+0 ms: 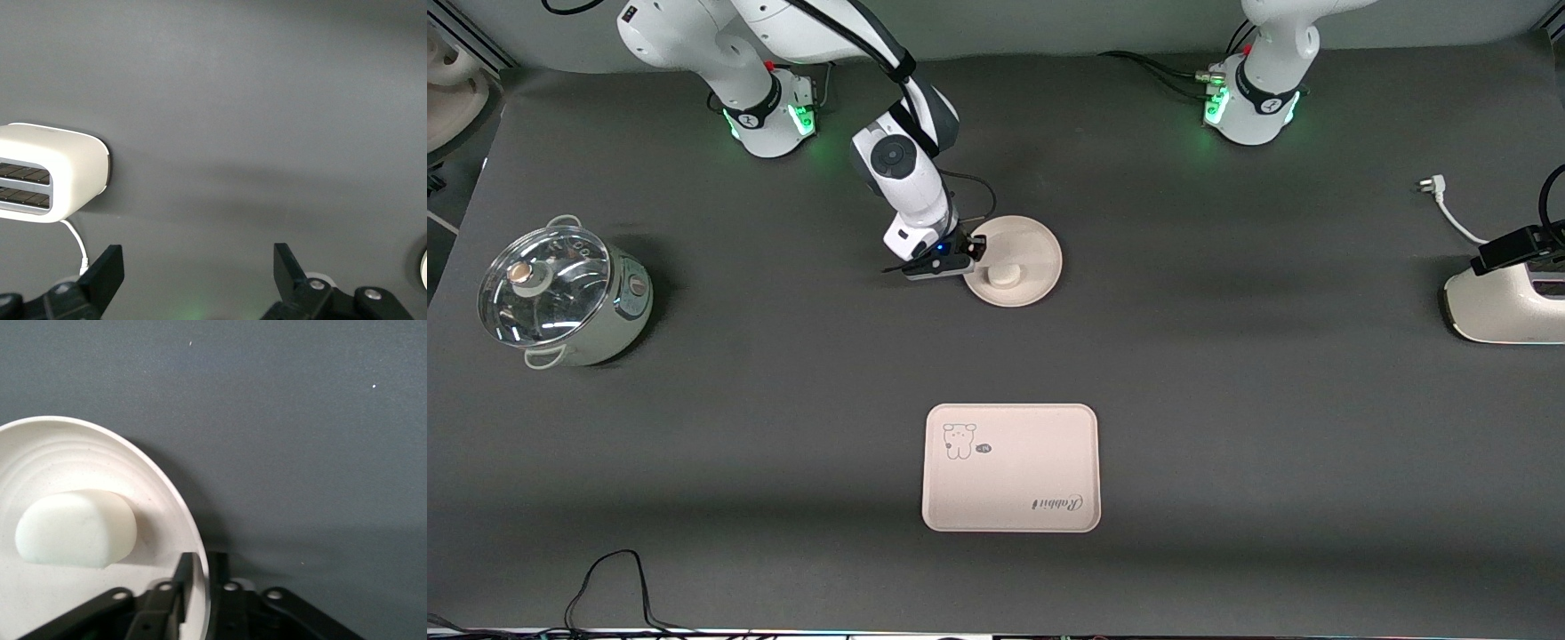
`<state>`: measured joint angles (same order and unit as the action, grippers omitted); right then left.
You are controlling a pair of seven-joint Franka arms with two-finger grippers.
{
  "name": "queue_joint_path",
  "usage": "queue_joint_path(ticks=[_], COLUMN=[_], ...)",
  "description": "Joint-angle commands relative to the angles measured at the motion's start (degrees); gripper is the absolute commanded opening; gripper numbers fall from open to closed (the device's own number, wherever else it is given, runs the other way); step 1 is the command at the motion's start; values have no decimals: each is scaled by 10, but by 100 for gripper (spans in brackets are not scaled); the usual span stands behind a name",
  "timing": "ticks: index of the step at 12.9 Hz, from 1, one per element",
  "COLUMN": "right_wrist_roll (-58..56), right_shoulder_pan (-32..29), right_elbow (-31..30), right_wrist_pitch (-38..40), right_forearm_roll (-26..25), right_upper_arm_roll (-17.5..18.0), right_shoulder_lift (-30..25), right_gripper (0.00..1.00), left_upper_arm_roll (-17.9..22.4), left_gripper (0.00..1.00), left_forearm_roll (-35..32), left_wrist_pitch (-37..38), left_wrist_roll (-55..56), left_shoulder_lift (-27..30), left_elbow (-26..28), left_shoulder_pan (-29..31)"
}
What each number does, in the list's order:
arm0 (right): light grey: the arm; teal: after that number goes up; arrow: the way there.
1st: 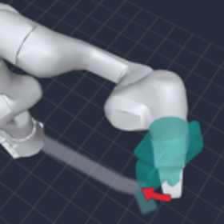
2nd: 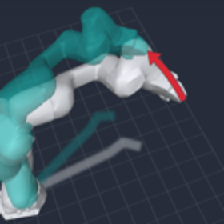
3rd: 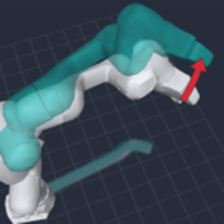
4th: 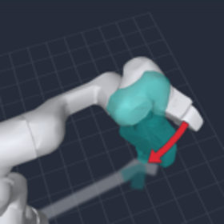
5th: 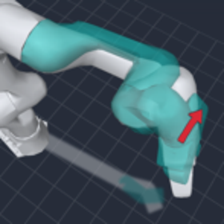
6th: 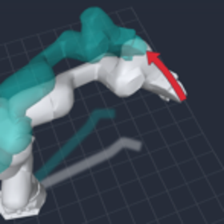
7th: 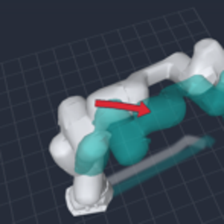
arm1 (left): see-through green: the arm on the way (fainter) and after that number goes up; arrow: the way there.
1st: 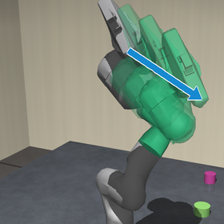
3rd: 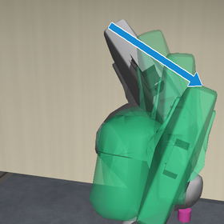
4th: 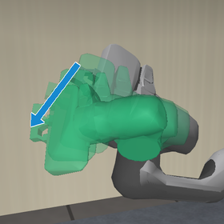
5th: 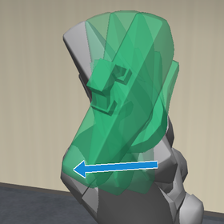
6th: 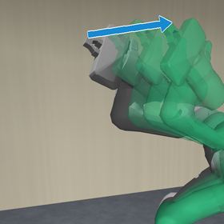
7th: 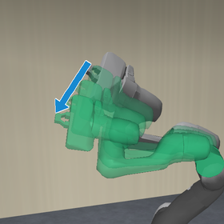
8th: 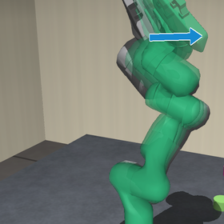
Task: Place bun in plate and plate on tray
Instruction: 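Lower the right gripper to the plate rim and close on it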
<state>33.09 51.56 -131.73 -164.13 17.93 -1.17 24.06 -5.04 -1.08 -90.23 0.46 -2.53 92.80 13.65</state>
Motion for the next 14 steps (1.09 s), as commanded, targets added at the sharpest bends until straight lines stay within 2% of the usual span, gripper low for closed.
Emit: queue_joint_path(ticks=[1, 3, 7, 12, 14], right_wrist_roll=[0, 0, -2, -38, -60], right_shoulder_pan=[5, 5, 1, -38, -45], right_elbow=[-8, -8, -8, -6, -1], right_wrist_pitch=[-1, -1, 0, 104, 133], right_forearm_roll=[14, 14, 14, 17, 50], right_upper_arm_roll=[-1, -1, -1, -2, -3], right_shoulder_lift=[-13, -14, -19, -120, -159], right_gripper=[7, 0, 0, 0, 0], left_upper_arm_roll=[0, 0, -1, -1, -1], left_gripper=[100, 100, 100, 100, 100], left_forearm_roll=[2, 0, -6, -6, -6], left_wrist_pitch=[0, -2, -5, -8, -15], left_wrist_roll=[-10, -7, -7, -2, 1], left_shoulder_lift=[16, 16, 14, 8, 8], left_elbow=[8, 8, 8, 10, 12], left_shoulder_pan=[2, 1, 0, -4, -5])
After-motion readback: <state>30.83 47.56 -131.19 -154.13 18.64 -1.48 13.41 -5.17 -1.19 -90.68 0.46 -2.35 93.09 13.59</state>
